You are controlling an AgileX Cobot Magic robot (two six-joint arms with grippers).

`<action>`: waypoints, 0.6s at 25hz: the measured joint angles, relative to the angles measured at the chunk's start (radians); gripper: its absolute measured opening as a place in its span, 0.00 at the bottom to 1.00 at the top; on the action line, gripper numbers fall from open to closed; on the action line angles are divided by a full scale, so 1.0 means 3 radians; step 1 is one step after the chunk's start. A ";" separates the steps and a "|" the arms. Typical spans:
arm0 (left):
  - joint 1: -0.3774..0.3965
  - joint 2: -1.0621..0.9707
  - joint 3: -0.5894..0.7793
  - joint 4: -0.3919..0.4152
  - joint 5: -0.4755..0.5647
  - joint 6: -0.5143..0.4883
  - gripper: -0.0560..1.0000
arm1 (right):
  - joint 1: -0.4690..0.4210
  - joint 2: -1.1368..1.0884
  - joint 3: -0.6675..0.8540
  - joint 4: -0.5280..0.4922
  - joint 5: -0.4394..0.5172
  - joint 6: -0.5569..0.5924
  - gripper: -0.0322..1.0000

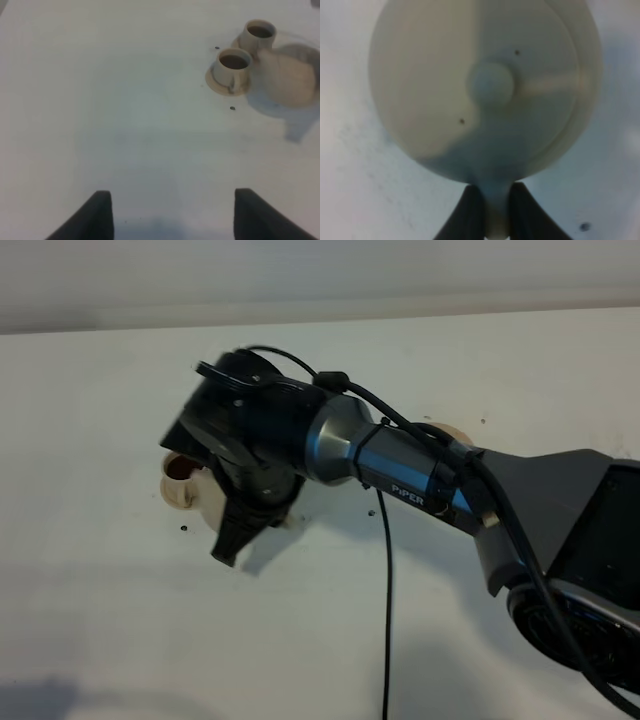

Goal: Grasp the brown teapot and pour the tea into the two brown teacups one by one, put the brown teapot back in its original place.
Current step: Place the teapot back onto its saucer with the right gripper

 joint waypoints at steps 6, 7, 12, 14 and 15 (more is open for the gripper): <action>0.0000 0.0000 0.0000 0.0000 0.0000 0.0000 0.55 | -0.0013 -0.0082 0.0012 -0.0188 0.0057 0.0001 0.15; 0.0000 0.0000 0.0000 0.0000 0.0000 0.0000 0.55 | -0.0022 -0.0121 0.0012 -0.0227 0.0059 0.0027 0.15; 0.0000 0.0000 0.0000 0.0000 0.0000 0.0000 0.55 | -0.0262 -0.0369 0.0064 -0.0093 0.0056 0.0129 0.15; 0.0000 0.0000 0.0000 0.0000 0.0000 0.0000 0.55 | -0.0401 -0.0510 0.0184 0.0020 0.0062 0.0145 0.15; 0.0000 0.0000 0.0000 0.0000 0.0000 0.0000 0.55 | -0.0474 -0.0602 0.0289 0.0059 0.0058 0.0151 0.15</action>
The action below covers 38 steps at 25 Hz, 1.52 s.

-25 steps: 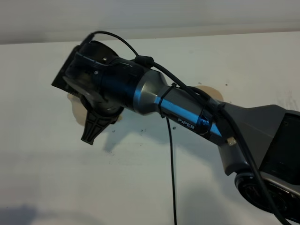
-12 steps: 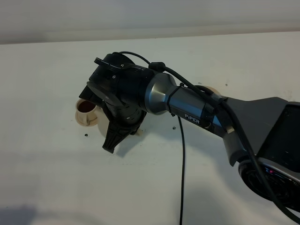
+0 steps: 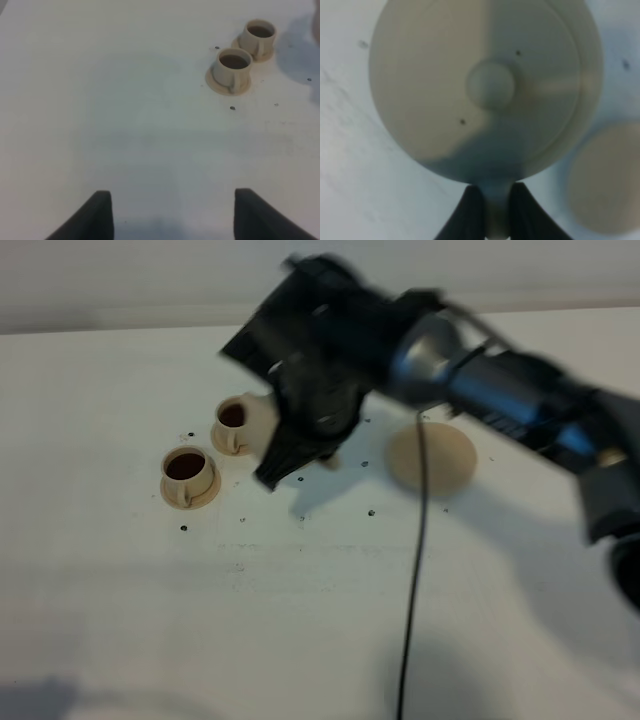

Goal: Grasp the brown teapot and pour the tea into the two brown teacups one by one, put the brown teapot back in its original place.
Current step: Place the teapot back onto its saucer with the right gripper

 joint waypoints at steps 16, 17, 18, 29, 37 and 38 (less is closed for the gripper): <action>0.0000 0.0000 0.0000 0.0000 0.0000 0.0000 0.55 | -0.0941 -0.0669 0.1706 0.0210 -0.1113 0.0347 0.15; 0.0000 0.0000 0.0000 0.0000 0.0000 0.0000 0.55 | -0.0974 -0.0669 0.1744 0.0210 -0.1179 0.0359 0.15; 0.0000 0.0000 0.0000 0.0000 0.0000 0.0000 0.55 | -0.1010 -0.0658 0.1759 0.0210 -0.1230 0.0371 0.15; 0.0000 0.0000 0.0000 0.0000 0.0000 0.0000 0.55 | -0.1092 -0.0409 0.1780 0.0215 -0.1457 0.0432 0.15; 0.0000 0.0000 0.0000 0.0000 0.0000 0.0000 0.55 | -0.1098 -0.0352 0.1776 0.0201 -0.1527 0.0499 0.15; 0.0000 0.0000 0.0000 0.0000 0.0000 0.0000 0.55 | -0.1098 -0.0352 0.1776 0.0201 -0.1515 0.0503 0.15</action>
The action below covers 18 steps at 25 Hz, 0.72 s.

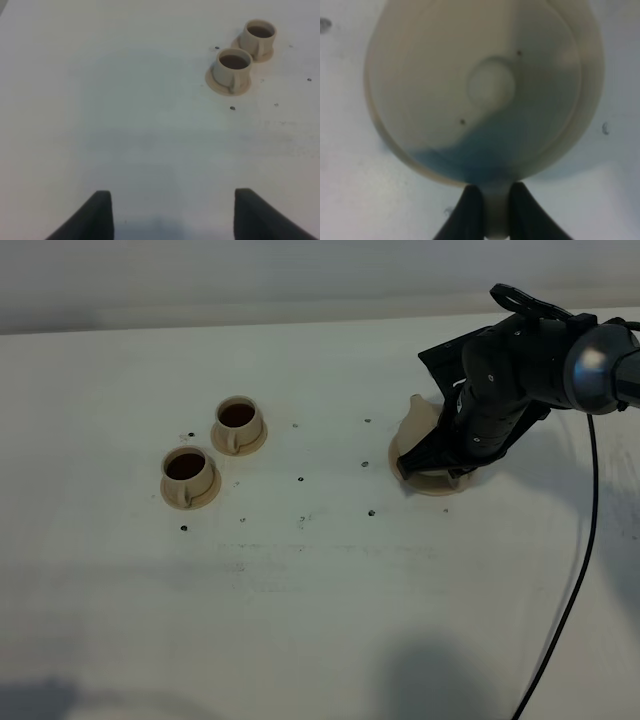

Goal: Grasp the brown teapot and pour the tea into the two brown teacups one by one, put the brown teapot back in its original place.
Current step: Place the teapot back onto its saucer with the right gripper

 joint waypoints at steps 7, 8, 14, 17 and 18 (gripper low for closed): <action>0.0000 0.0000 0.0000 0.0000 0.0000 0.0000 0.55 | 0.0000 0.0004 -0.0006 -0.0001 0.0068 0.0006 0.15; 0.0000 0.0000 0.0000 0.0000 0.0000 0.0000 0.55 | 0.0000 0.0004 -0.0006 -0.0001 0.0072 0.0006 0.15; 0.0000 0.0000 0.0000 0.0000 0.0000 0.0000 0.55 | 0.0000 0.0004 -0.0006 -0.0001 0.0106 0.0011 0.15; 0.0000 0.0000 0.0000 0.0000 0.0000 0.0000 0.55 | 0.0000 0.0004 -0.0034 -0.0001 0.0161 0.0011 0.15; 0.0000 0.0000 0.0000 0.0000 0.0000 0.0000 0.55 | 0.0000 0.0007 -0.0058 -0.0001 0.0196 0.0011 0.15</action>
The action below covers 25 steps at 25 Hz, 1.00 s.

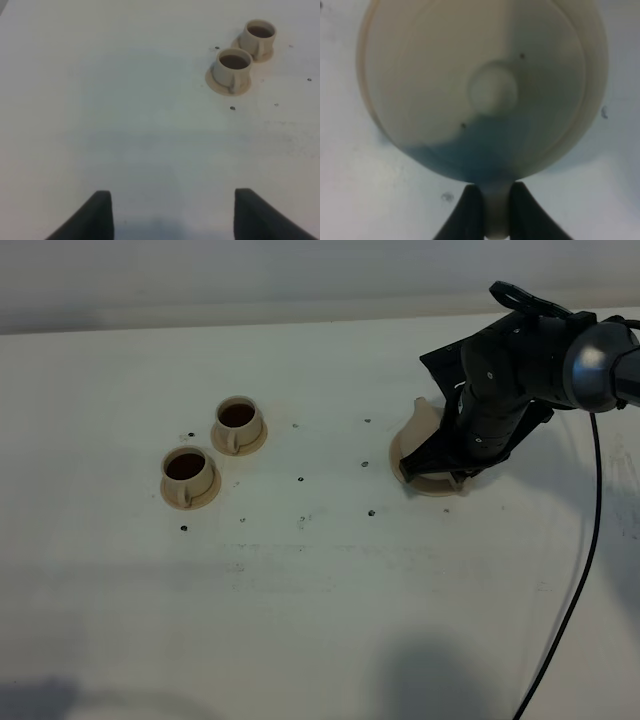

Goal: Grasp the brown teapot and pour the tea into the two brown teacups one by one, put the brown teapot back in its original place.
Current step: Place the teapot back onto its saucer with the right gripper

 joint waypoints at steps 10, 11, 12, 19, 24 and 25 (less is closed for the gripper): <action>0.0000 0.0000 0.0000 0.0000 0.0000 0.0000 0.55 | 0.0000 0.0007 -0.0068 0.0003 0.0152 0.0000 0.16; 0.0000 0.0000 0.0000 0.0000 0.0000 0.0000 0.55 | 0.0000 0.0013 -0.0068 0.0003 0.0149 0.0000 0.16; 0.0000 0.0000 0.0000 0.0000 0.0000 0.0000 0.55 | 0.0000 0.0013 -0.0068 0.0003 0.0141 0.0000 0.16; 0.0000 0.0000 0.0000 0.0000 0.0000 0.0000 0.55 | 0.0000 0.0024 -0.0068 0.0009 0.0009 0.0004 0.20; 0.0000 0.0000 0.0000 0.0000 0.0000 0.0000 0.55 | 0.0000 0.0024 -0.0068 0.0023 0.0001 0.0004 0.29; 0.0000 0.0000 0.0000 0.0000 0.0000 0.0000 0.55 | 0.0000 0.0024 -0.0068 0.0027 0.0001 0.0004 0.30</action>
